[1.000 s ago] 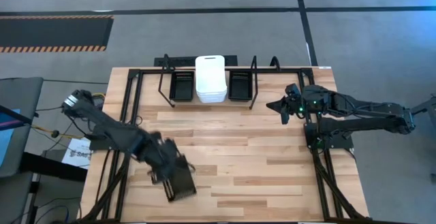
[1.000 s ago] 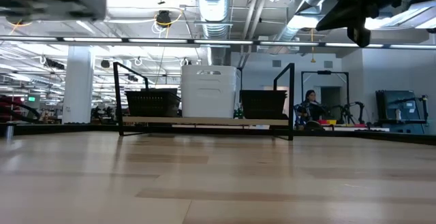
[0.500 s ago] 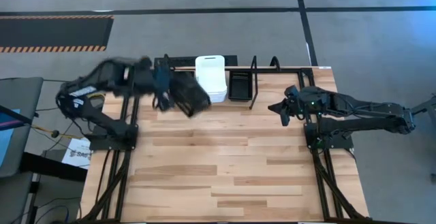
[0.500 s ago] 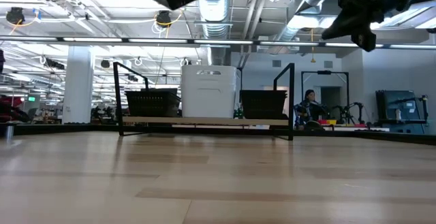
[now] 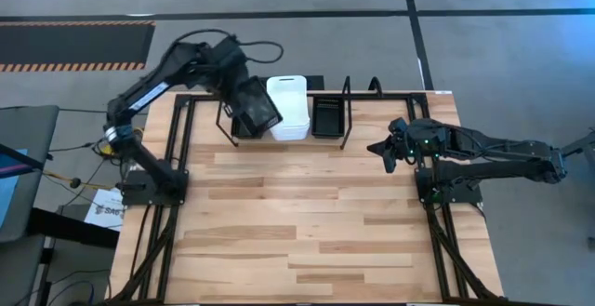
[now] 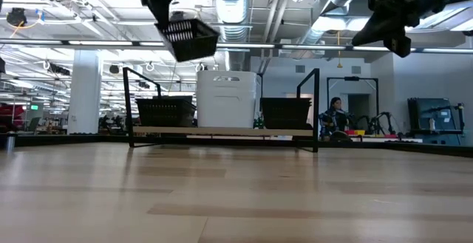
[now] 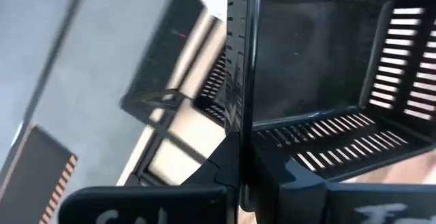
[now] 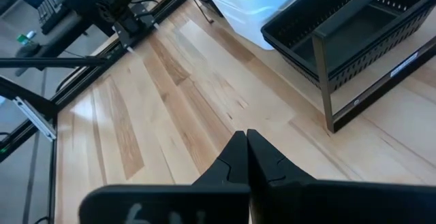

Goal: Stack baskets on shelf by color
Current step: Stack the black bin on top of the left black bin on the shelf

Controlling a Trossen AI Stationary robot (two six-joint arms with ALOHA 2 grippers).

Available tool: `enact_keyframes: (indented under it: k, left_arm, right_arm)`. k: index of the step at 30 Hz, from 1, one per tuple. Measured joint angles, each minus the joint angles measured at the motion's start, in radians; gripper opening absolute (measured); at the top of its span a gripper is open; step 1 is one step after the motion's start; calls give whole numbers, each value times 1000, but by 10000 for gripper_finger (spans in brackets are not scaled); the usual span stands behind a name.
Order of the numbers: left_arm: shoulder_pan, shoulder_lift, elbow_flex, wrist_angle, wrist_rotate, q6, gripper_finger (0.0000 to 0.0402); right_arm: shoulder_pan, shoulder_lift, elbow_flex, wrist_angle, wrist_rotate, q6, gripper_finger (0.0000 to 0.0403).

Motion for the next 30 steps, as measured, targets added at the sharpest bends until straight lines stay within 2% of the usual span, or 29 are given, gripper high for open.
enact_keyframes:
  k: [4,10,15,20,24,30]
  left_arm:
    - [61,68,0,-33,101,169,0]
    - [141,125,1,-56,109,397,0]
    - [217,160,2,-53,107,479,0]
    - [272,183,2,-21,140,557,0]
    - [277,193,2,26,184,631,0]
    - [275,218,2,40,194,731,0]
  right_arm:
    - [0,0,0,-1,1,4,3]
    - [0,0,0,-1,37,76,3]
    - [-4,0,0,-1,113,115,3]
    - [-31,0,0,1,139,134,3]
    - [-55,0,0,0,139,141,3]
    - [-81,0,0,-1,140,141,3]
